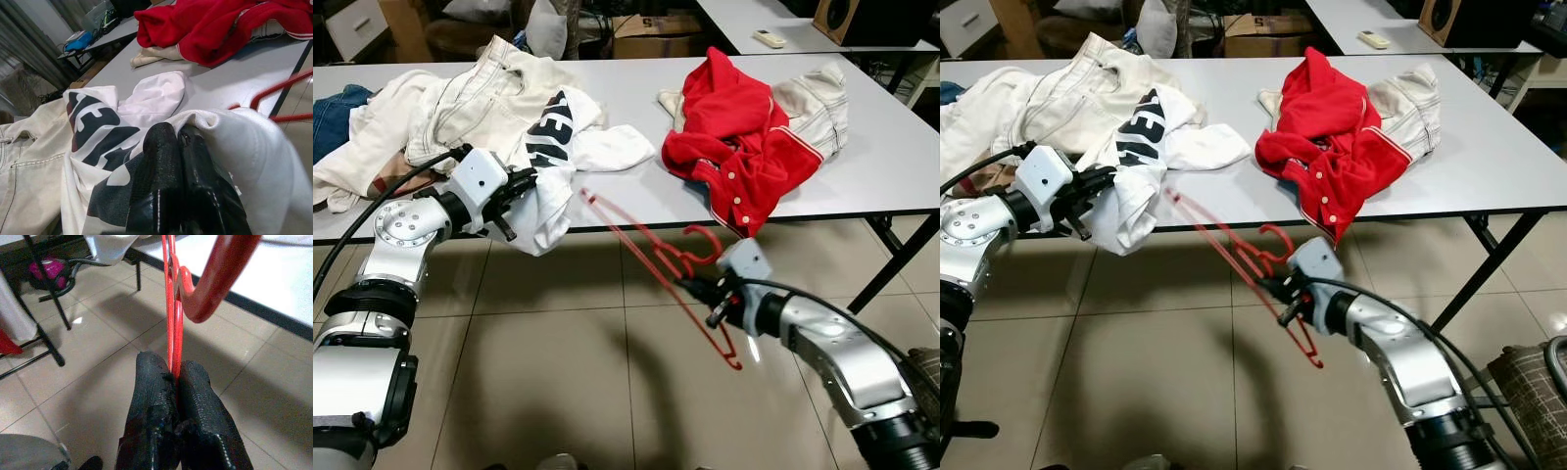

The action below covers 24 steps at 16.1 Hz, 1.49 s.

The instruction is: Hang hanger

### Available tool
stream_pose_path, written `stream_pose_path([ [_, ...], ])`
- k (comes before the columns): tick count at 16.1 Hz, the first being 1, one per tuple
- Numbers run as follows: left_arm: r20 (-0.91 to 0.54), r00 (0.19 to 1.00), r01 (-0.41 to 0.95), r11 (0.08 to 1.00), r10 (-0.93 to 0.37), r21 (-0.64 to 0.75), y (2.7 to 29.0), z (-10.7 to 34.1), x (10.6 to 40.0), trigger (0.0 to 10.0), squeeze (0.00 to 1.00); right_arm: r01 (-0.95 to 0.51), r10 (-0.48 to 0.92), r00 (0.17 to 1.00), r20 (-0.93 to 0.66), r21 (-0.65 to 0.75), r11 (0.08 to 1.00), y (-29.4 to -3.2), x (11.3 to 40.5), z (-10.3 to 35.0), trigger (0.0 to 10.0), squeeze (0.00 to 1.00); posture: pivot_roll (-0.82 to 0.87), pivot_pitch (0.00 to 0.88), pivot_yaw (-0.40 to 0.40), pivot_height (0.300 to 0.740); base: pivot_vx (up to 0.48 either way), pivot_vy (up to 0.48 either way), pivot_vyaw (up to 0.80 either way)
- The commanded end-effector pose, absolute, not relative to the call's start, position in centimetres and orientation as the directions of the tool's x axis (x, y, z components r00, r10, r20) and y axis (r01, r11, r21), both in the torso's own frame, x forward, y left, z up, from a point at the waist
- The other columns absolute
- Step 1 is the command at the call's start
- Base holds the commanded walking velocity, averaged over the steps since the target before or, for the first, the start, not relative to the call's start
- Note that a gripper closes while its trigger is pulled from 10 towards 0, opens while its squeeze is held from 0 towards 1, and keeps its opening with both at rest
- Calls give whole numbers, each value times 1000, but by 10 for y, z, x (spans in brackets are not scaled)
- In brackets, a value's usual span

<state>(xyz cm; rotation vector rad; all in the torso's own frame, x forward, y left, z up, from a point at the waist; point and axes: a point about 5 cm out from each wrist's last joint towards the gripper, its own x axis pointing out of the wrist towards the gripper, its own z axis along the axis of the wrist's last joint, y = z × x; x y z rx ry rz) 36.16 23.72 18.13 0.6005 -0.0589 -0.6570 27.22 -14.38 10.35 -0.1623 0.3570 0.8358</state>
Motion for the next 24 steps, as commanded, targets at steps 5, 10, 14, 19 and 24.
stream_pose_path([
  [5, -137, 801, 552, 630, -583, 547, 240, 183, 361, 0, 0, -798, 740, 563, -367, -9, 603, -134, 272, 106, 10000, 0, -27, 16, 33, 740, 0, 0, 0],
  [10, -155, 783, 578, 613, -602, 538, 238, 180, 360, 0, 0, -784, 729, 585, -356, -20, 620, -129, 282, 109, 10000, 0, -24, 20, 31, 740, 0, 0, 0],
  [14, -181, 764, 605, 589, -620, 535, 235, 175, 358, 0, 0, -783, 724, 588, -359, -28, 622, -126, 288, 109, 10000, 0, -23, 19, 30, 740, 0, 0, 0],
  [19, -211, 737, 635, 552, -642, 540, 230, 171, 356, 8039, 0, -798, 742, 574, -346, -34, 601, -111, 296, 107, 10000, 0, -22, 14, 29, 740, 0, 0, 0],
  [24, -235, 763, 618, 572, -602, 539, 250, 176, 352, 10000, 1000, -764, 746, 627, -222, 12, 645, -97, 311, 124, 10000, 0, -19, 6, 27, 740, 0, 0, 0],
])
